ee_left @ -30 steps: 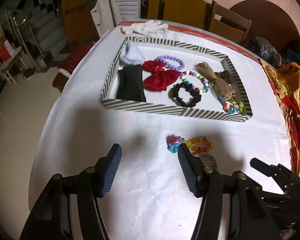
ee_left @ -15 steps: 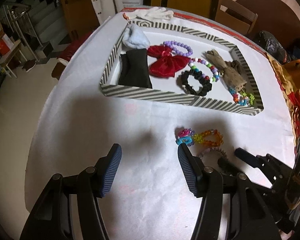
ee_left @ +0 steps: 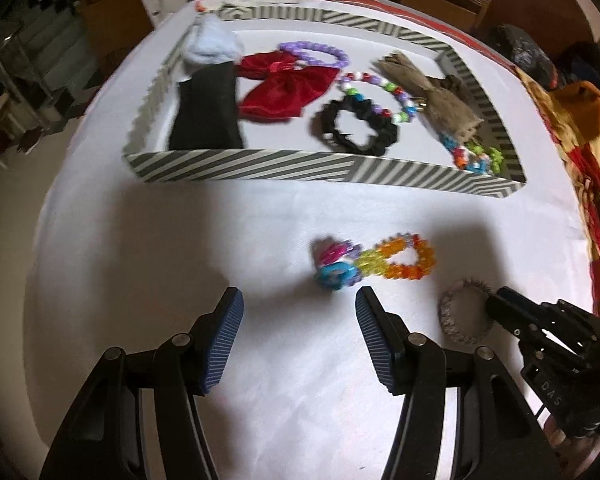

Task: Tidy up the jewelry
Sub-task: 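Grasp rainbow bead bracelet with left tool while right tool grasps silver coil bracelet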

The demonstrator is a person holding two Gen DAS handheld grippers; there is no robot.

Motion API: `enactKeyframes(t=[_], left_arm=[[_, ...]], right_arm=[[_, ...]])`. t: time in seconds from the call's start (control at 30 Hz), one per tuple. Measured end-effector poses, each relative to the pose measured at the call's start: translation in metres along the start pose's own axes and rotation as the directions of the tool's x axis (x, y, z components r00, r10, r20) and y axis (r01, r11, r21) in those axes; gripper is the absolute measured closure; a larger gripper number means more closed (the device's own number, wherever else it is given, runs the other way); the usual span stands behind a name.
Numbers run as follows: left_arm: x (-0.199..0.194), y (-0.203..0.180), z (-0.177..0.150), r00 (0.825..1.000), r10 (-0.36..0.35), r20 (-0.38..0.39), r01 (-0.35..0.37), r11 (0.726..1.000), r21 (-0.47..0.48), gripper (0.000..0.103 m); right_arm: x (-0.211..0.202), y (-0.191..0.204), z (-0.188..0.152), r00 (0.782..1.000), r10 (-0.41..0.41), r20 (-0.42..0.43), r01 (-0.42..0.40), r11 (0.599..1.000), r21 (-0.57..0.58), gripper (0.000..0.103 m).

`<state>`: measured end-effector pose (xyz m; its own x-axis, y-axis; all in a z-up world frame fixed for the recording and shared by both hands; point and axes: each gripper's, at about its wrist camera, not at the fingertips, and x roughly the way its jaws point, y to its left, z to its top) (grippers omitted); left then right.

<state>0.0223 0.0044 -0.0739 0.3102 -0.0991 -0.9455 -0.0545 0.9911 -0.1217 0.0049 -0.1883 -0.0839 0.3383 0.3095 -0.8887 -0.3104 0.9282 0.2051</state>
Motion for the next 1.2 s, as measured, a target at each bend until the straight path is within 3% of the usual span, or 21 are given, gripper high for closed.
enactKeyframes(t=[0.23, 0.43, 0.47, 0.6, 0.7, 0.87, 1.2], left_arm=[[0.016, -0.011, 0.013, 0.996, -0.082, -0.043, 0.084, 0.995, 0.05, 0.032], [0.023, -0.015, 0.023, 0.992, -0.122, -0.04, 0.125, 0.99, 0.066, 0.034], [0.023, -0.015, 0.022, 0.991, -0.128, -0.036, 0.13, 0.989, 0.066, 0.037], [0.025, -0.016, 0.023, 0.987, -0.161, -0.028, 0.163, 0.984, 0.077, 0.069], [0.025, -0.017, 0.022, 0.986, -0.164, -0.035, 0.166, 0.981, 0.095, 0.071], [0.019, -0.022, 0.015, 0.983, -0.18, -0.028, 0.182, 0.976, 0.116, 0.071], [-0.02, -0.025, 0.019, 0.978, -0.207, 0.028, 0.203, 0.974, 0.101, 0.071]], right_arm=[[0.002, 0.006, 0.001, 1.0, 0.005, -0.01, -0.005, 1.0, -0.007, 0.078], [0.003, 0.006, 0.002, 1.0, -0.002, 0.002, 0.002, 1.0, -0.001, 0.078], [0.003, 0.006, 0.002, 1.0, -0.002, 0.007, 0.002, 1.0, -0.001, 0.078], [0.003, 0.011, 0.001, 0.999, -0.041, 0.02, 0.042, 0.998, -0.042, 0.087], [0.004, 0.011, 0.001, 0.998, -0.051, 0.022, 0.052, 0.997, -0.055, 0.095], [0.0, 0.008, -0.001, 0.999, -0.027, 0.022, 0.027, 0.999, -0.038, 0.096], [-0.046, 0.013, 0.009, 0.994, 0.009, 0.107, -0.002, 0.998, -0.068, 0.096]])
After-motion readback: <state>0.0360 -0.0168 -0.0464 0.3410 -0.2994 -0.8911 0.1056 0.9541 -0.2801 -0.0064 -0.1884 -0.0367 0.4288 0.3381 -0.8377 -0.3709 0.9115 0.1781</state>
